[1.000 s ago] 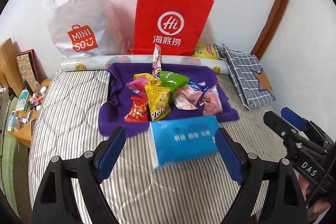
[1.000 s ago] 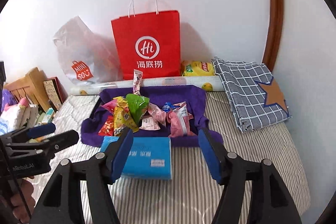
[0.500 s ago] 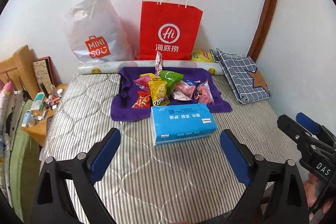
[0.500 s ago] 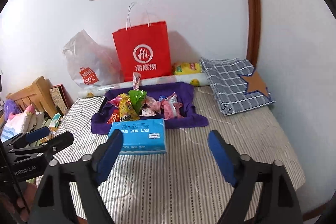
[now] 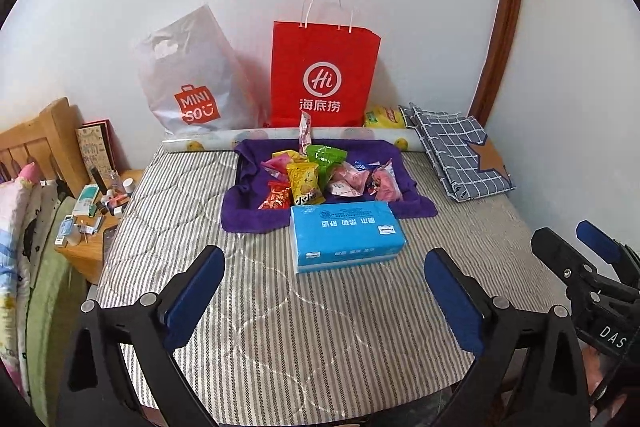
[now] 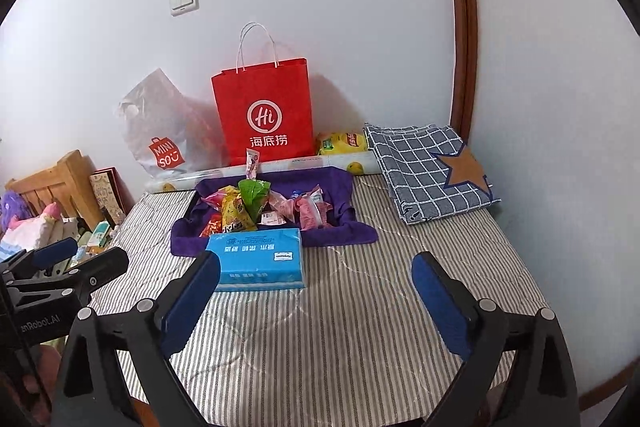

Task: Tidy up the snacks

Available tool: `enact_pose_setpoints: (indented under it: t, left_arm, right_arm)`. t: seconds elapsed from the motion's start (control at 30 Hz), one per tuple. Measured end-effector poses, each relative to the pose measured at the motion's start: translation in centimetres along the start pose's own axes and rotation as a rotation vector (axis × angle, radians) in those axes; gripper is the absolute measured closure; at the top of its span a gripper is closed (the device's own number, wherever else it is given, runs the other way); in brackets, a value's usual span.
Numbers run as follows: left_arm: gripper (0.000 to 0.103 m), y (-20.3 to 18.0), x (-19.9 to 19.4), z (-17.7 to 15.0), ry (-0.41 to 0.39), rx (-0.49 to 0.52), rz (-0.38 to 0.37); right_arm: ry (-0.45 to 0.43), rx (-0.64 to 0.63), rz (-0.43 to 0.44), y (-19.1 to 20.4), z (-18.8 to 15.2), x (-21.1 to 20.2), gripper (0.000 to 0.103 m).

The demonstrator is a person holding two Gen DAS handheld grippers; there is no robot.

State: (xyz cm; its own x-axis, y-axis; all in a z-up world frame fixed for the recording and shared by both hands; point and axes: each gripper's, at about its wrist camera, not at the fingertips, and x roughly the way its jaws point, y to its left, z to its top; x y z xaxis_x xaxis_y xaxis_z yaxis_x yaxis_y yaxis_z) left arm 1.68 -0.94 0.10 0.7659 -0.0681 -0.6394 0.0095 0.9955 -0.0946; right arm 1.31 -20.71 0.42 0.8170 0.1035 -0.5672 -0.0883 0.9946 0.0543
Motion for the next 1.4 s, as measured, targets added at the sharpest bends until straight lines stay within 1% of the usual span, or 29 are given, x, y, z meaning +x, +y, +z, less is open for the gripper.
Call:
enact_pose_setpoints:
  t: [0.67,1.4]
  left_arm:
    - [0.004,0.4,-0.5,0.0,-0.01,-0.015,-0.001]
    - [0.004,0.5,-1.1,0.1,-0.016,-0.017,-0.002]
  right_arm:
    - [-0.002,-0.015,-0.017,0.5,0.0,-0.3,0.006]
    - [-0.013,-0.025,-0.009,1.1,0.4,-0.9,0.006]
